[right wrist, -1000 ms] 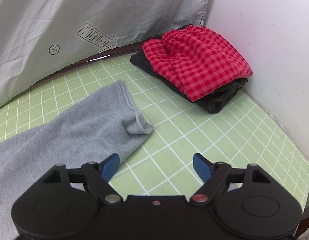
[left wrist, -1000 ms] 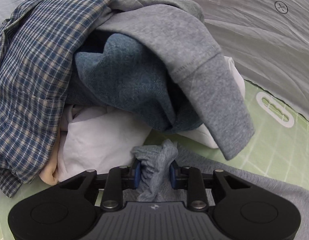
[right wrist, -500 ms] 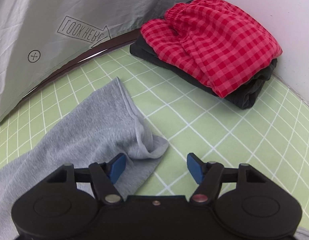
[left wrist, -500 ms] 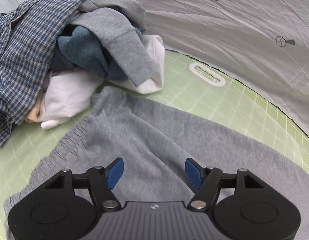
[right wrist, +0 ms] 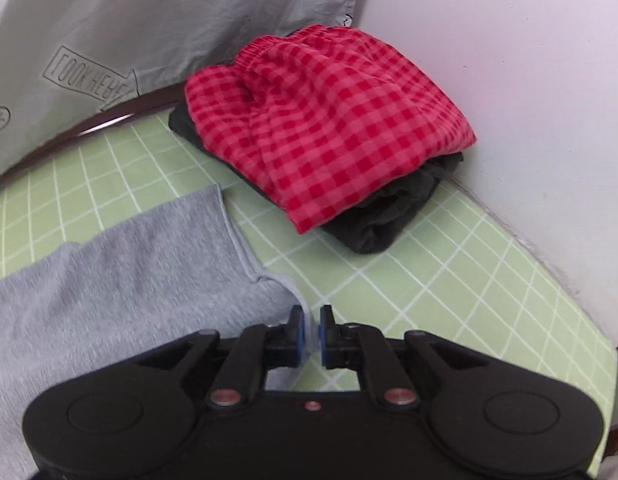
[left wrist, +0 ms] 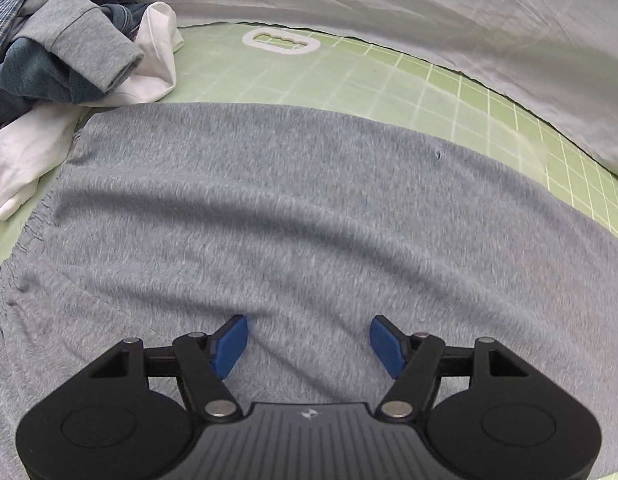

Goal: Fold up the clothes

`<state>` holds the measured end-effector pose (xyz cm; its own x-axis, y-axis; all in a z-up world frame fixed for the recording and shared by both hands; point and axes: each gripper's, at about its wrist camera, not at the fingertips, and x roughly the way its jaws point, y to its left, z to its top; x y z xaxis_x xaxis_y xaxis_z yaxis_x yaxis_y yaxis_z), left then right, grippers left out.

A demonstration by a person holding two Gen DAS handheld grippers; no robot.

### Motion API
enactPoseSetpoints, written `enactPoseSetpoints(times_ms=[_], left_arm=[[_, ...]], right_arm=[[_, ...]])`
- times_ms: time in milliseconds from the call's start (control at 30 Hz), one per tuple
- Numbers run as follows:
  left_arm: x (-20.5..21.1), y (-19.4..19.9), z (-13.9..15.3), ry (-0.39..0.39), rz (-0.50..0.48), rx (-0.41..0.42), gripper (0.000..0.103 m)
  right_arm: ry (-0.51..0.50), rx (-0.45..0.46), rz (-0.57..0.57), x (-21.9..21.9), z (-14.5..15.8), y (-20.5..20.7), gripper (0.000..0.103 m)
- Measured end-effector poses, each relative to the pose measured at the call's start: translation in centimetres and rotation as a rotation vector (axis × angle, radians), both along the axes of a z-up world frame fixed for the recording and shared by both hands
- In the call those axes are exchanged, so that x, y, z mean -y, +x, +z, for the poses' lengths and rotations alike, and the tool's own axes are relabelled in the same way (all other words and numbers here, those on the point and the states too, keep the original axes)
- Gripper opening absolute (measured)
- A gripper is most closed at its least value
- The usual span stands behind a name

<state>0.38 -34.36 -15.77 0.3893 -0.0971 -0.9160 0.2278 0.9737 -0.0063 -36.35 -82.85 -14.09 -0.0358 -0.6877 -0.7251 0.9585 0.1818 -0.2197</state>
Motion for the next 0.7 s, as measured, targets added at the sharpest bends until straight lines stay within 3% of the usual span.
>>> enactPoseSetpoints(times_ms=[67, 167, 333, 433, 567, 600, 633, 700], left_arm=[[0.2, 0.2, -0.1, 0.008, -0.009, -0.002, 0.070], [0.4, 0.4, -0.1, 0.018, -0.016, -0.001, 0.073], [0.6, 0.4, -0.1, 0.020, -0.013, 0.002, 0.077], [0.7, 0.4, -0.2, 0.021, -0.010, 0.007, 0.079], [0.6, 0.4, -0.3, 0.020, -0.006, 0.012, 0.083], [0.6, 0.4, -0.3, 0.020, -0.006, 0.012, 0.084], [0.6, 0.4, -0.3, 0.020, -0.006, 0.013, 0.085], [0.7, 0.5, -0.4, 0.022, -0.005, 0.015, 0.087]], right_arm=[[-0.054, -0.009, 0.036, -0.5, 0.8, 0.2, 0.047], [-0.076, 0.066, 0.100, -0.1, 1.8, 1.4, 0.049], [0.036, 0.291, 0.169, 2.6, 1.2, 4.8, 0.049], [0.097, 0.329, 0.166, 4.0, -0.4, 7.0, 0.049], [0.152, 0.313, 0.158, 4.8, -2.2, 9.0, 0.041], [0.166, 0.315, 0.153, 5.1, -2.5, 9.1, 0.036], [0.176, 0.309, 0.151, 5.3, -2.8, 9.2, 0.024], [0.187, 0.300, 0.152, 5.7, -3.3, 9.2, 0.016]])
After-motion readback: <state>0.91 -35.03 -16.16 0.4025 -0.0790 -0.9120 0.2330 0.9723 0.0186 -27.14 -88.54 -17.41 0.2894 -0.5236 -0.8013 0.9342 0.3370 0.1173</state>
